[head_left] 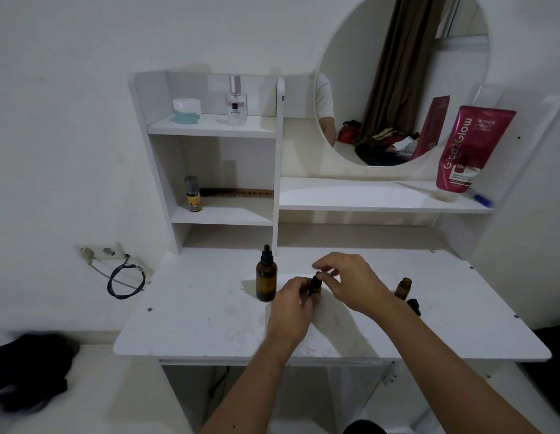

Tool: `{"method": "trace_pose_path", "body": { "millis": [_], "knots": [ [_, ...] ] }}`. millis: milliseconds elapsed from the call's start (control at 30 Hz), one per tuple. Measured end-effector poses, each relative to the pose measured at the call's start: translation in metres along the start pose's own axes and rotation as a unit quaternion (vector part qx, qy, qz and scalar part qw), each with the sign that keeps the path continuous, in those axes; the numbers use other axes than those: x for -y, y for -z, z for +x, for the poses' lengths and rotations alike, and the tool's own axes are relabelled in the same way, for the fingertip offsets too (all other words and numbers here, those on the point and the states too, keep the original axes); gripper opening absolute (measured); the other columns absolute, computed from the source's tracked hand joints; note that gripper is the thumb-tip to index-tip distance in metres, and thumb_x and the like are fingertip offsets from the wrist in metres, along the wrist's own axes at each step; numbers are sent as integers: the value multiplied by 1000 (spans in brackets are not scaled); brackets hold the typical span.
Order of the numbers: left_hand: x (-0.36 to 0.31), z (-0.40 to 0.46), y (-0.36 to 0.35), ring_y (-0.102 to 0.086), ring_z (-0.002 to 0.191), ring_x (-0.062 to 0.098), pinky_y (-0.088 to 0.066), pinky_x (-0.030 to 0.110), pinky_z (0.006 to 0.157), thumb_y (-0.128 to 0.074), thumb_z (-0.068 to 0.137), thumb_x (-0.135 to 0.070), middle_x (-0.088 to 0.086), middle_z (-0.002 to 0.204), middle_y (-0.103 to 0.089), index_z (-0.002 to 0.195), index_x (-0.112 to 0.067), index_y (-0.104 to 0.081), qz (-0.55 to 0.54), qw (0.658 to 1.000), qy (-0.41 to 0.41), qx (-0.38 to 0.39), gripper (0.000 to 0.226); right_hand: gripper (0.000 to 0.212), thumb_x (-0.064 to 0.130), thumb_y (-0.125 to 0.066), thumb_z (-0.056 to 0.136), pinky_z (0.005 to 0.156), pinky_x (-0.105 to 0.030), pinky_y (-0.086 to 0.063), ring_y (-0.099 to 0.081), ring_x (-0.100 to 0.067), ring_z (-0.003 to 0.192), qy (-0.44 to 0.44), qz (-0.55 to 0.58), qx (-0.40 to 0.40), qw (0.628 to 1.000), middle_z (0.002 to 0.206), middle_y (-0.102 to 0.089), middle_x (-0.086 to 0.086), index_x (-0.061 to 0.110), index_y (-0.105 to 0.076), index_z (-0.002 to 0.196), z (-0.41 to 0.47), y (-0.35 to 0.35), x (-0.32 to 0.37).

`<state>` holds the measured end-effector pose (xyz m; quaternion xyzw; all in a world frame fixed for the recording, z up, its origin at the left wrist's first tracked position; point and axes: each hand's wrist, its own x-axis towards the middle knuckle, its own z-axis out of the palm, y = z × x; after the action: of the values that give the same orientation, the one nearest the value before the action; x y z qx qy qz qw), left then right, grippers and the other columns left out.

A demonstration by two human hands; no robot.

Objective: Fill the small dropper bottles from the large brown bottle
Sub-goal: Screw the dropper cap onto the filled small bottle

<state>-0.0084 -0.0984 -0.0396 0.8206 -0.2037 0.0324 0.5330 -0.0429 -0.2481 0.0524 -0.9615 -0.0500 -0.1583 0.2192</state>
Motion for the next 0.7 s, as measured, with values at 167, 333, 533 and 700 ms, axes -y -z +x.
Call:
{"method": "trace_pose_path", "body": {
  "millis": [167,333,533,700],
  "knots": [
    [-1,-1,0,-66,105,6,-56,26,97,-68,97,-22,-12,114,-70,121,-24,-66,2,1000,4,5,24,27,49,-69,93,62,-11,-36,-56,-5,69,-35,-78,-7,996,73,-60,14,22,-71,89,1,-3,2],
    [-4,-1,-1,-66,103,7,-55,27,98,-66,98,-27,-10,116,-71,120,-24,-66,5,1000,23,3,22,15,24,-68,96,84,-26,-57,-66,-4,88,16,-18,24,999,104,-72,11,23,-74,110,-1,-4,2],
    [-1,2,0,-65,102,6,-54,22,97,-64,99,-22,-8,115,-71,119,-22,-67,17,1000,11,-1,21,18,14,-60,98,82,-31,-51,-66,-20,93,-2,-95,45,994,103,-71,2,20,-76,102,13,-13,5],
    [0,3,-1,-65,100,5,-56,27,95,-65,97,-21,-10,110,-70,116,-23,-68,7,1000,14,2,19,21,15,-69,96,90,-30,-54,-67,-14,96,-2,-40,91,995,110,-72,5,19,-75,115,13,-2,-2]
  ]
}}
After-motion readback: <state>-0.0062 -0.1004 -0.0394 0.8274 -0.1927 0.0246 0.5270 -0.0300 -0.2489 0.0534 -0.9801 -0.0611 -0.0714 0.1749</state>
